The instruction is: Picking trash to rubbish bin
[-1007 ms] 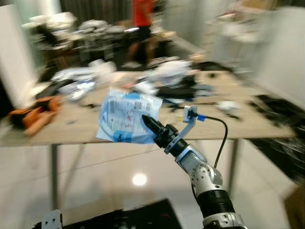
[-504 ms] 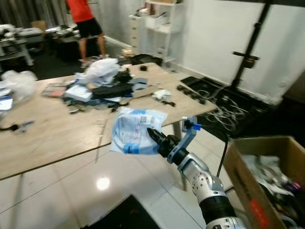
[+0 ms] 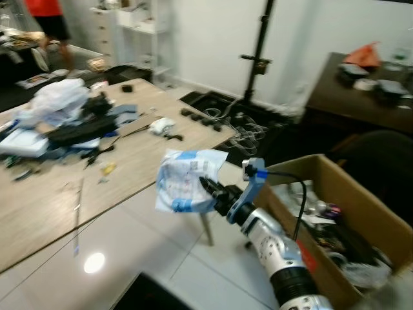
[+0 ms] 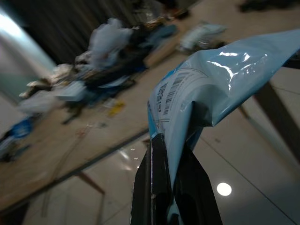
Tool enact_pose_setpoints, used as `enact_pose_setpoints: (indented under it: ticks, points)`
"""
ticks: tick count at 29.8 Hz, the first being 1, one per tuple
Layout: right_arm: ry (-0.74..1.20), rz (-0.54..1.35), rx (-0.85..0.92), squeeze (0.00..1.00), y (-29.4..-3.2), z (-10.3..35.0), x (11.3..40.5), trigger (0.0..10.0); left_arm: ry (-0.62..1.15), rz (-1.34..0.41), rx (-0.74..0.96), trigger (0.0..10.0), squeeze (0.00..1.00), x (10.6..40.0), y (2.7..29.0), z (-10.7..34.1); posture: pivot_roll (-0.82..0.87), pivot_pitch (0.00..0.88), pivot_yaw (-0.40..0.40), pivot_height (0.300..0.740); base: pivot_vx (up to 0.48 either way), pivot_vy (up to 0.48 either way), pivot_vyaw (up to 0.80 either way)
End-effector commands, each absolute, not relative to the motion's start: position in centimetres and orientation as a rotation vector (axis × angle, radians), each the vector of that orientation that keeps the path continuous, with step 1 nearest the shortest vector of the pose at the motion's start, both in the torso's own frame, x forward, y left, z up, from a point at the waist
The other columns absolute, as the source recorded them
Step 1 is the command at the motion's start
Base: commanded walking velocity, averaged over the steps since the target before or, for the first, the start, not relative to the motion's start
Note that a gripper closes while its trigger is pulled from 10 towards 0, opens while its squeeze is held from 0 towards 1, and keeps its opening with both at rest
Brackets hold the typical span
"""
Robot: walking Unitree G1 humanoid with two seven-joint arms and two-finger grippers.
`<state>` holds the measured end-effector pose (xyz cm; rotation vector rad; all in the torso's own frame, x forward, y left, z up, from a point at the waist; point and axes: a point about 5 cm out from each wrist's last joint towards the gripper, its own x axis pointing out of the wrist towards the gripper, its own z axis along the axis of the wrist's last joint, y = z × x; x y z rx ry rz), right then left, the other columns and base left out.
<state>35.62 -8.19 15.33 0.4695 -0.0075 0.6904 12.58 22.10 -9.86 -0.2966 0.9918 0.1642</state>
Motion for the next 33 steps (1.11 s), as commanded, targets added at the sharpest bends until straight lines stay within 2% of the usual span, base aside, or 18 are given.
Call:
enact_pose_setpoints:
  ticks: [1,9,19,33]
  points:
    - [0.017,0.668,0.452,0.0,-8.4,14.6,35.5,10.0,1.023,0.166,-0.293,10.0,0.0,11.8,22.1,-10.1,-0.04,0.145,0.023,0.74,0.0,0.0,-0.78]
    - [0.032,0.594,0.422,0.0,-9.6,14.1,35.8,10.0,1.045,0.151,-0.288,10.0,0.0,11.5,21.9,-10.3,-0.05,0.134,0.01,0.74,0.0,0.0,-0.78]
    - [-0.01,0.604,0.44,0.0,-10.3,14.6,35.9,10.0,1.054,0.143,-0.282,10.0,0.0,11.4,21.8,-10.3,-0.06,0.13,0.01,0.74,0.0,0.0,-0.78]
    - [0.003,0.461,0.38,0.0,-11.4,14.0,36.5,10.0,1.036,0.148,-0.306,10.0,0.0,11.7,21.7,-10.2,-0.06,0.124,0.021,0.74,0.0,0.0,-0.78]
